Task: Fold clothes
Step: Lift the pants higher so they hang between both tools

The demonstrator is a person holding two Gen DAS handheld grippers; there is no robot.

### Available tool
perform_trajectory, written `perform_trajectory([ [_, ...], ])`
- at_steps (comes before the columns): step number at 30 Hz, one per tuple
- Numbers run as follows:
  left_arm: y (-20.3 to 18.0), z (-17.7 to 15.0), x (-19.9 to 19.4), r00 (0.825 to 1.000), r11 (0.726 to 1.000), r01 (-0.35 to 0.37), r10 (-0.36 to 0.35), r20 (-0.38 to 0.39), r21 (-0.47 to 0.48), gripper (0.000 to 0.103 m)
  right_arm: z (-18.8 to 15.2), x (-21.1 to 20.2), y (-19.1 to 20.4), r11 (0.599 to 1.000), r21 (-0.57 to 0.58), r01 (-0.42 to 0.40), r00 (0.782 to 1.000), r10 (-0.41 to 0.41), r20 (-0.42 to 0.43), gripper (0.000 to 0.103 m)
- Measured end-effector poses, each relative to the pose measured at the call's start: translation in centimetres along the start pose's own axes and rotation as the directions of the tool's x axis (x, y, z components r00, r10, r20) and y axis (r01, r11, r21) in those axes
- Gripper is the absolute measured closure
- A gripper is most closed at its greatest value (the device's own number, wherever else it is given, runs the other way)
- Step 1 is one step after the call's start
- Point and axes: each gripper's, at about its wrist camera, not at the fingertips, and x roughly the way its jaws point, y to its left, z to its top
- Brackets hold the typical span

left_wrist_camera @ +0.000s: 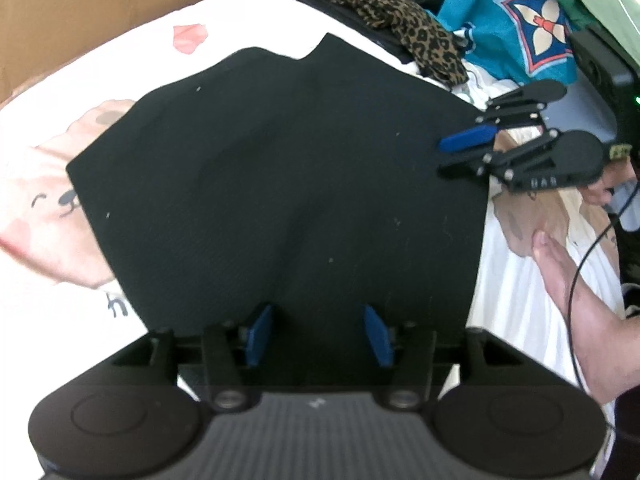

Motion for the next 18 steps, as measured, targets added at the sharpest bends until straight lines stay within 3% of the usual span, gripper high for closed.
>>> perform_trajectory([
  [9, 0.6, 0.0, -1.7, 1.000, 1.000, 0.009, -0.010, -0.025, -0.028, 0.052, -1.5, -2.1, -3.0, 0.983, 0.085, 0.162, 0.986, -0.159, -0.050, 0.069],
  [14, 0.1, 0.2, -2.7, 0.990, 0.989, 0.144, -0.144, 0.003, -0.033, 0.055, -1.1, -4.0, -2.7, 0.980, 0.168, 0.110, 0.994, -0.110, -0.010, 0.069],
  [15, -0.3, 0.2, -2.6, 0.986, 0.986, 0.164, -0.164, 0.000, -0.018, 0.059, -1.1, -4.1, -2.4, 0.981, 0.168, 0.094, 0.995, -0.095, -0.002, 0.069],
  [17, -1.3, 0.0, -2.4, 0.980, 0.980, 0.196, -0.196, -0.015, 0.025, 0.091, -1.0, -3.9, -1.5, 0.985, 0.159, 0.065, 0.998, -0.067, 0.006, 0.069],
  [18, -1.7, -0.1, -2.1, 0.979, 0.978, 0.204, -0.204, -0.025, 0.041, 0.096, -1.0, -3.8, -1.2, 0.987, 0.154, 0.052, 0.999, -0.054, 0.005, 0.069],
])
